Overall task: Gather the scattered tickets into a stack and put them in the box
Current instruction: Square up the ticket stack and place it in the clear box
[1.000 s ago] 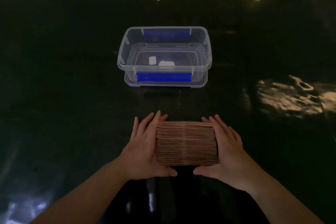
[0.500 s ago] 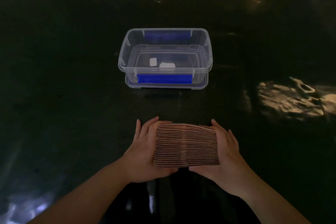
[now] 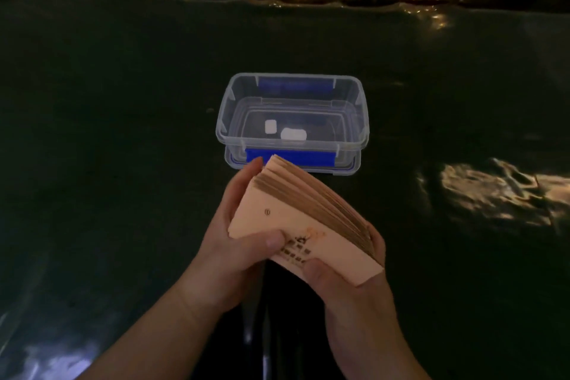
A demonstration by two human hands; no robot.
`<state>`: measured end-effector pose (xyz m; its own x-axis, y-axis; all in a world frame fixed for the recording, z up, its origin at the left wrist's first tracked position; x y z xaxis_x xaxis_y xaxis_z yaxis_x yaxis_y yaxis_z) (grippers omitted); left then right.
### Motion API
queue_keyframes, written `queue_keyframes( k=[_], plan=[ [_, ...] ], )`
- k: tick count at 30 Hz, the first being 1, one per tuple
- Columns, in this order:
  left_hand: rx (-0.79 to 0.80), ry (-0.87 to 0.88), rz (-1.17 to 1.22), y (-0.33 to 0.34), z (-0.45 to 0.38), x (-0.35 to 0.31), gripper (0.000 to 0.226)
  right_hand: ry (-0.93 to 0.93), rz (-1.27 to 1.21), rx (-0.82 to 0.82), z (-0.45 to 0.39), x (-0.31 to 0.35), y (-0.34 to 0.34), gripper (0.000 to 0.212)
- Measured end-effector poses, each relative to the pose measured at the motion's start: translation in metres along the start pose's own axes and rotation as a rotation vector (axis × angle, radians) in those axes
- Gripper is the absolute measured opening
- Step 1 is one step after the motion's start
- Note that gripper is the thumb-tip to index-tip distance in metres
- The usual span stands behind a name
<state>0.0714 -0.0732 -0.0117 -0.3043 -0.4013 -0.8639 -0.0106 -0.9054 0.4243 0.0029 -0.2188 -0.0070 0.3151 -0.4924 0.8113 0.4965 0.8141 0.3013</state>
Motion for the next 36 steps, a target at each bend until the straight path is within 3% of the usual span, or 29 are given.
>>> queue_keyframes(
  k=[3,4,6,8,12,16,20,26,33,36],
  plan=[
    [-0.161,-0.07,0.157,0.01,-0.007,-0.001,0.132,0.033,-0.159,-0.021,0.001,-0.002,0.029,0.103],
    [-0.189,-0.083,0.172,0.015,-0.009,-0.003,0.127,0.028,-0.165,-0.035,0.0,-0.002,0.039,0.109],
    [-0.213,-0.081,0.124,0.02,-0.013,-0.01,0.093,0.037,-0.128,-0.037,-0.002,-0.002,0.052,0.114],
    [-0.218,-0.081,0.049,0.017,-0.019,-0.026,0.072,0.107,-0.074,0.043,-0.008,0.004,0.057,0.118],
    [-0.263,-0.108,-0.109,-0.001,-0.042,-0.066,0.074,0.051,0.092,0.138,-0.036,0.044,0.062,0.098],
    [-0.181,-0.225,-0.246,0.004,-0.073,-0.089,0.074,-0.091,0.418,0.229,-0.08,0.084,0.104,0.11],
    [-0.162,-0.364,-0.309,0.01,-0.118,-0.108,0.066,-0.024,0.406,0.301,-0.122,0.097,0.134,0.078],
    [-0.172,-0.434,-0.399,0.017,-0.169,-0.112,0.042,0.15,0.272,0.262,-0.185,0.097,0.142,0.071],
    [-0.295,-0.468,-0.491,0.01,-0.188,-0.097,0.038,0.23,0.309,0.184,-0.216,0.072,0.148,0.039],
    [-0.352,-0.458,-0.49,0.003,-0.19,-0.096,0.045,0.25,0.345,0.146,-0.226,0.059,0.152,0.04]
  ],
)
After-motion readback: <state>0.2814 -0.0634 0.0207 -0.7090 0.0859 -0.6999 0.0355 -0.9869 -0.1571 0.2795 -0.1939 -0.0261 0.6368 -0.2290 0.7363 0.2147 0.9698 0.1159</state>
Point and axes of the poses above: each hand's wrist, its own z-axis away from the middle knuckle, its own y-axis out of the palm, x = y × z, the point moved 3 cm from there along -z, towards the middle knuckle, and after that the axes turned 14 degrees about -x, right-handed, at the moved point
